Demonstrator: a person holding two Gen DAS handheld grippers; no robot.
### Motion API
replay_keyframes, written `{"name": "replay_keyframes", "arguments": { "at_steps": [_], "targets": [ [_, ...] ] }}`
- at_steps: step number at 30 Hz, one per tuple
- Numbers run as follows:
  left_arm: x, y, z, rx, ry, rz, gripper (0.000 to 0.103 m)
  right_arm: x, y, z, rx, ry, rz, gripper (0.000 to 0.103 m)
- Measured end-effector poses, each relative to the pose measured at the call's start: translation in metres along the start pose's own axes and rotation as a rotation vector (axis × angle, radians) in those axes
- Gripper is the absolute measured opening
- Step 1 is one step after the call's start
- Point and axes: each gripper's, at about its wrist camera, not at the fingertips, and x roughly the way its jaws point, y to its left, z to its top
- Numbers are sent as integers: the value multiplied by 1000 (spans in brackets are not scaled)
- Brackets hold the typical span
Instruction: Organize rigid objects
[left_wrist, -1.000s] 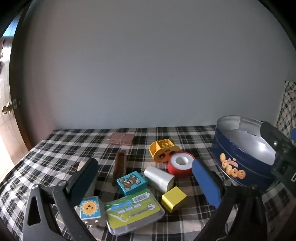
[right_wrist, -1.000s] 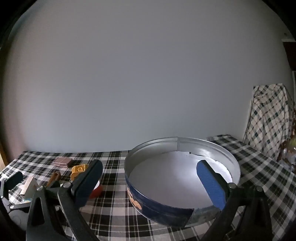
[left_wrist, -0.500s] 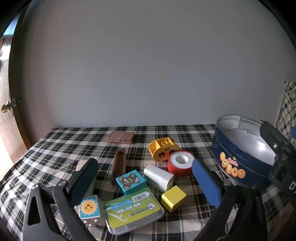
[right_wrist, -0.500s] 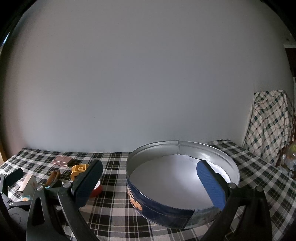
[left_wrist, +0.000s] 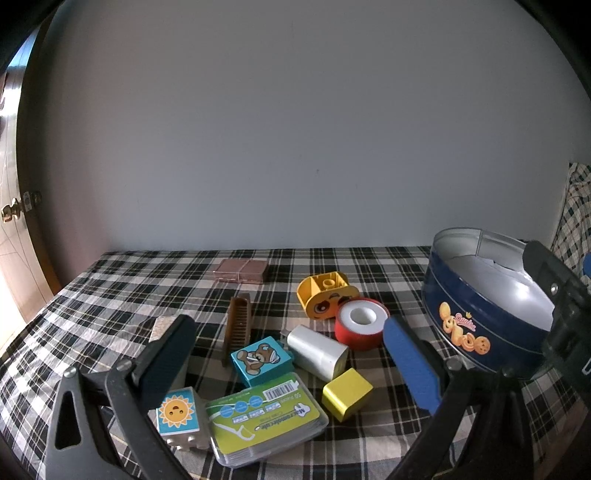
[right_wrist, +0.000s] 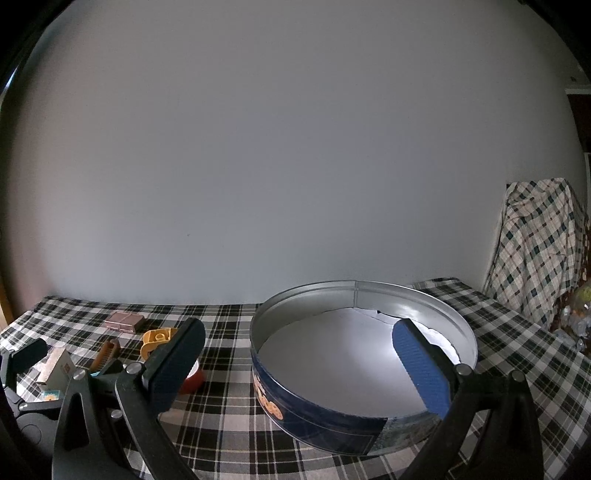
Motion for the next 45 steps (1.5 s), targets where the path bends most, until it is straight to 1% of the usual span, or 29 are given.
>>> {"name": "replay_keyframes", "arguments": {
  "at_steps": [27, 45],
  "targets": [
    [3, -2, -1, -10, 13, 1, 103, 1, 0, -2, 10, 3, 4, 103],
    [6, 1, -1, -11, 33, -21, 103, 0, 2, -2, -10, 11, 18, 103]
  ]
}}
